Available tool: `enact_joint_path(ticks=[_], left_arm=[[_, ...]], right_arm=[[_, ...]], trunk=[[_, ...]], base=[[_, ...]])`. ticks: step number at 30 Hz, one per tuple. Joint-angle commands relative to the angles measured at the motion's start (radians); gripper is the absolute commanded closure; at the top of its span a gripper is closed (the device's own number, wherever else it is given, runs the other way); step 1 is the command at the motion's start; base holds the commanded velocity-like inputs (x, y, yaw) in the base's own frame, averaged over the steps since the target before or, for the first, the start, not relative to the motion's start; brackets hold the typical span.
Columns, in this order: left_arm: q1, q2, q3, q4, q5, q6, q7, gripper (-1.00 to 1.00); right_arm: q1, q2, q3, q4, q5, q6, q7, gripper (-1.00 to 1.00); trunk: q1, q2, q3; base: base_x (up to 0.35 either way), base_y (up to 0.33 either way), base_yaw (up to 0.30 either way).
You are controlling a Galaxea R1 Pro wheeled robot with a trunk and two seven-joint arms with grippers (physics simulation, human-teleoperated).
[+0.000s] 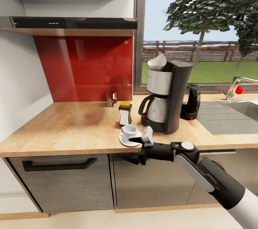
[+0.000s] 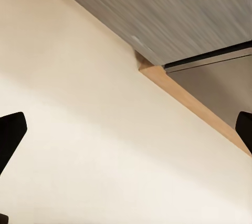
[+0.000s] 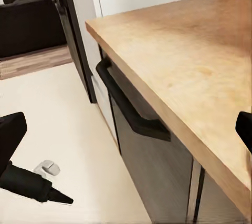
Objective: Set up a coffee station on the kitchen countertop: keep the coffee maker on the countertop, move the bottle of coffee from the kitchen shelf to the counter next to the coffee maker, place a paper coffee filter on top of the coffee maker, put the saucer next to the coffee maker with the coffee cup on the saucer, and place the electric kettle next to the coffee maker.
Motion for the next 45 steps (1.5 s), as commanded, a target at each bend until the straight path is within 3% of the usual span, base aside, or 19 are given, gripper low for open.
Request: enact_joint_path(ticks=[1,5,6,11,13,14,16,18,19,21,25,28,35,45], left_arm=[[-0.001,0.000,0.003,0.000,0.008,0.006,-0.006,-1.00],[-0.001,0.000,0.003,0.000,0.008,0.006,-0.006,-1.00],[-0.001,0.000,0.003,0.000,0.008,0.006,-0.006,-1.00],[-0.001,0.000,0.003,0.000,0.008,0.005,-0.006,-1.00],[-0.001,0.000,0.003,0.000,0.008,0.005,-0.006,-1.00],[-0.001,0.000,0.003,0.000,0.008,0.005,-0.006,-1.00],[-0.001,0.000,0.003,0.000,0.008,0.005,-0.006,-1.00],[-0.001,-0.001,0.001,0.001,0.008,0.005,-0.007,-1.00],[-0.001,-0.001,0.001,0.001,0.008,0.005,-0.007,-1.00],[-0.001,-0.002,0.001,0.002,0.008,0.004,-0.007,-1.00],[-0.001,-0.004,0.003,0.002,0.008,0.001,-0.007,-1.00],[-0.001,-0.005,0.005,0.003,0.008,0.001,-0.007,-1.00],[-0.001,-0.006,0.007,0.010,0.008,0.000,-0.008,-1.00],[-0.001,-0.006,0.008,0.013,0.008,0.002,-0.008,-1.00]], right_arm=[[0.014,-0.013,0.001,0.000,-0.009,-0.008,0.012,-1.00],[0.118,-0.098,0.000,0.001,0.014,-0.105,0.091,-1.00],[0.171,-0.127,-0.001,0.002,0.033,-0.155,0.104,-1.00],[0.308,-0.203,-0.005,0.019,0.052,-0.273,0.114,-1.00],[0.361,-0.240,-0.005,0.082,0.053,-0.358,0.119,-1.00],[0.389,-0.260,-0.005,0.159,0.052,-0.425,0.141,-1.00],[0.412,-0.272,-0.006,0.252,0.050,-0.471,0.182,-1.00],[0.436,-0.280,-0.009,0.445,0.048,-0.532,0.279,-1.00],[0.439,-0.282,-0.012,0.496,0.047,-0.546,0.299,-1.00],[0.448,-0.284,-0.054,0.754,0.022,-0.600,0.364,-1.00],[0.451,-0.283,-0.127,1.066,-0.038,-0.629,0.390,-1.00],[0.452,-0.281,-0.174,1.225,-0.063,-0.640,0.393,-1.00],[0.452,-0.280,-0.199,1.330,-0.074,-0.645,0.372,-1.00],[0.452,-0.280,-0.240,1.339,-0.077,-0.640,0.376,-1.00]], trunk=[[0.000,-0.001,-0.001],[0.000,-0.001,-0.001],[0.000,-0.001,-0.001],[0.000,-0.001,-0.001],[0.000,-0.001,-0.001],[0.000,-0.001,-0.001],[0.000,-0.001,-0.001],[0.000,-0.001,-0.001],[0.000,-0.001,-0.001],[0.000,-0.001,-0.001],[0.000,-0.001,-0.001],[0.000,-0.001,-0.001],[0.000,-0.001,-0.001],[0.000,-0.001,-0.001]], base=[[0.000,0.000,0.000],[0.000,0.000,0.000],[0.000,0.000,0.000],[0.000,0.000,0.000],[0.000,0.000,0.000],[0.000,0.000,0.000],[0.000,0.000,0.000],[0.000,0.000,0.000],[0.000,0.000,0.000],[0.000,0.000,0.000],[0.000,0.000,0.000],[0.000,0.000,0.000],[0.000,0.000,0.000],[0.000,0.000,0.000]])
